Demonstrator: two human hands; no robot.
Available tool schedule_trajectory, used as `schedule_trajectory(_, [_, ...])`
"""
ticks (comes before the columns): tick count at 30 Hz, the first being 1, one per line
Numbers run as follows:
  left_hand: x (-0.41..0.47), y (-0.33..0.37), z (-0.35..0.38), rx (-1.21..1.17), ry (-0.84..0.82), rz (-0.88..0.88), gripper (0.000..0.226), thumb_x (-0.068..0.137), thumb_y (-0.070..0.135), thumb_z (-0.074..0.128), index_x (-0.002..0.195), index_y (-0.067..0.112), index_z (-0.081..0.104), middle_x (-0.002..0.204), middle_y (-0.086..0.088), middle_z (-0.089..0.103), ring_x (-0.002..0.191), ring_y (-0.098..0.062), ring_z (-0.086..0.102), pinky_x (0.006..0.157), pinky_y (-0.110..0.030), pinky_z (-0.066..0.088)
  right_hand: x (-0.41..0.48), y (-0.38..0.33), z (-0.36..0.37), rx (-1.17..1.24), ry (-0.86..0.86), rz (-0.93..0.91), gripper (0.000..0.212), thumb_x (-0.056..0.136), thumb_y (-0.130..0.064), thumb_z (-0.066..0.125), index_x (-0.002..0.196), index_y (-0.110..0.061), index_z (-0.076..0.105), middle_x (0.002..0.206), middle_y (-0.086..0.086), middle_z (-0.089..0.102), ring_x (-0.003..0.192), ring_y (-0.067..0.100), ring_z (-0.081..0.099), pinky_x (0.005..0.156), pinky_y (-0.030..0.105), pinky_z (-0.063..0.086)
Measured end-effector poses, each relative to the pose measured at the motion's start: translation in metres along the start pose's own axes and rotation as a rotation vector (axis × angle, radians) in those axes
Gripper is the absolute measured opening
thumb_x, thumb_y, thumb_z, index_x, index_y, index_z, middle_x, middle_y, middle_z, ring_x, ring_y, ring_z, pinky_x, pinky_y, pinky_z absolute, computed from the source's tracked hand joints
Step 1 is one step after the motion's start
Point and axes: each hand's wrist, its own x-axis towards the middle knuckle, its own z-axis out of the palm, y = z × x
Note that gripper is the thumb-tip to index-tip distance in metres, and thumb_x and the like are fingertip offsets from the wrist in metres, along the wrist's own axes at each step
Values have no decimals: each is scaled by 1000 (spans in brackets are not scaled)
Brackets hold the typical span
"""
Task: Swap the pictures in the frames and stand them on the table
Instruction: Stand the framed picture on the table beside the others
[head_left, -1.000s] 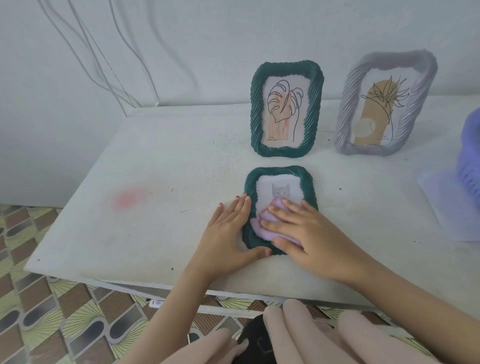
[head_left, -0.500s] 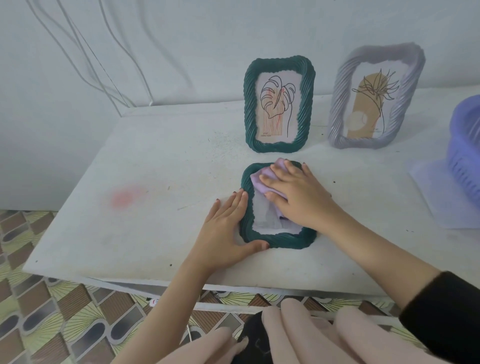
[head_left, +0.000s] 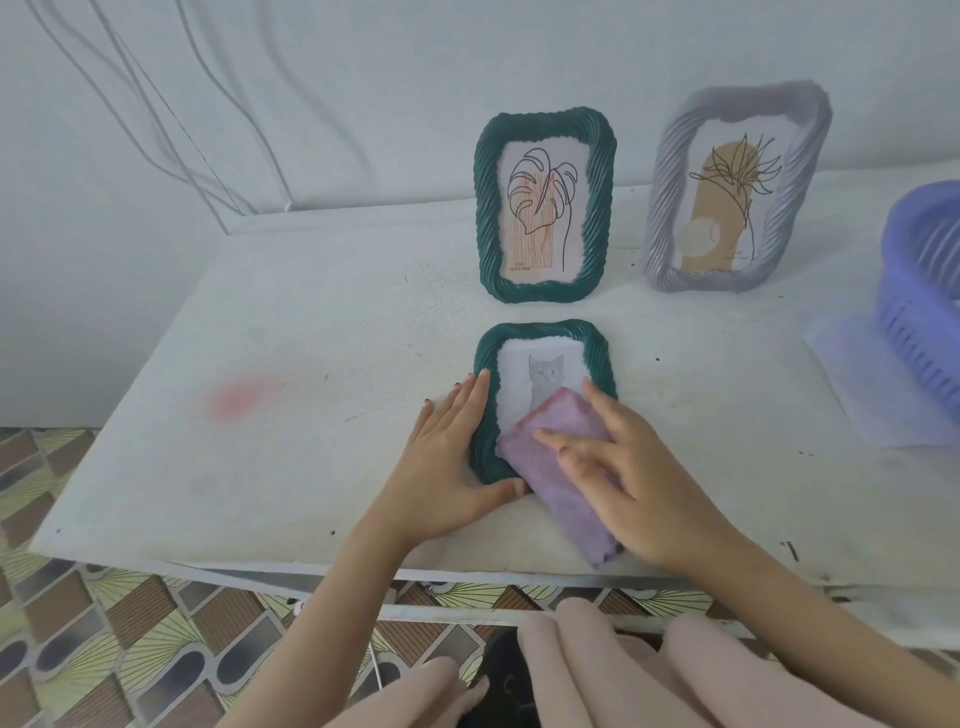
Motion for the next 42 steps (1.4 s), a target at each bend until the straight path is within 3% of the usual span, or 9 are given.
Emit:
schedule_trajectory(5, [-3, 7, 1, -156, 29, -28, 88, 73, 64, 42, 145, 34, 3, 156, 8, 7, 142, -2, -1, 117, -27, -1, 0, 6, -3, 34, 203, 181, 32, 84, -18, 63, 114, -28, 65, 122, 3, 51, 115, 16, 49, 88, 5, 26])
schedule_trajectory(10, [-3, 16, 0, -293, 137, 21, 63, 75, 53, 53, 135, 42, 37, 153, 8, 22, 141, 1, 10, 116, -25, 7, 7, -3, -24, 316, 165, 199, 41, 83, 4, 53, 78, -32, 71, 88, -11, 70, 71, 10, 58, 64, 6, 40])
schedule_trajectory(15, [0, 35, -12, -855, 88, 81, 27, 76, 22, 64, 103, 23, 65, 126, 15, 57, 135, 0, 30, 107, -28, 28, 21, -18, -38, 870, 161, 214, 41, 84, 6, 53, 72, -26, 75, 80, -10, 71, 81, 11, 59, 74, 18, 45])
schedule_trajectory(18, [6, 38, -17, -1097, 62, 69, 22, 73, 23, 67, 95, 23, 68, 102, 6, 64, 97, -10, 55, 80, -23, 45, 30, -28, -36, 1207, 117, 204, 29, 78, -2, 56, 70, -24, 75, 77, -6, 69, 79, 7, 62, 71, 17, 52])
schedule_trajectory(22, [12, 37, -23, -1275, 53, -44, 16, 73, 7, 69, 78, 22, 70, 82, 1, 68, 77, -13, 63, 63, -21, 51, 37, -34, -28, 1234, 77, 172, 25, 81, -2, 55, 79, -19, 73, 85, -4, 70, 82, 7, 63, 71, 19, 52])
schedule_trajectory(28, [13, -4, -71, -908, 222, -134, 25, 68, 5, 58, 82, 23, 69, 80, 3, 68, 73, -12, 62, 57, -19, 50, 39, -4, -23, 223, 211, 74, 28, 88, -12, 55, 107, -29, 65, 108, -23, 62, 99, 0, 56, 90, 13, 39])
schedule_trajectory(31, [10, -26, -93, -619, 221, -206, 38, 68, 6, 56, 98, 28, 65, 95, 9, 67, 84, -11, 62, 66, -21, 51, 34, 14, -16, -88, 240, 112, 39, 86, -18, 58, 125, -22, 56, 121, -4, 60, 116, 19, 51, 102, 32, 34])
schedule_trajectory(37, [20, -54, -80, 245, 248, -485, 59, 80, 5, 47, 131, 35, 48, 140, -11, 44, 129, -29, 37, 103, -35, 30, 32, 19, -7, -149, 231, 122, 46, 85, -10, 56, 129, -19, 52, 100, -4, 60, 97, 23, 56, 93, 49, 42])
schedule_trajectory(42, [18, -18, -40, 302, 355, -81, 54, 80, 44, 49, 132, 29, 49, 139, -14, 46, 136, -33, 29, 112, -43, 10, 33, 14, -6, -109, 227, 214, 49, 88, -9, 51, 132, -30, 46, 94, -15, 49, 106, 15, 50, 113, 57, 10])
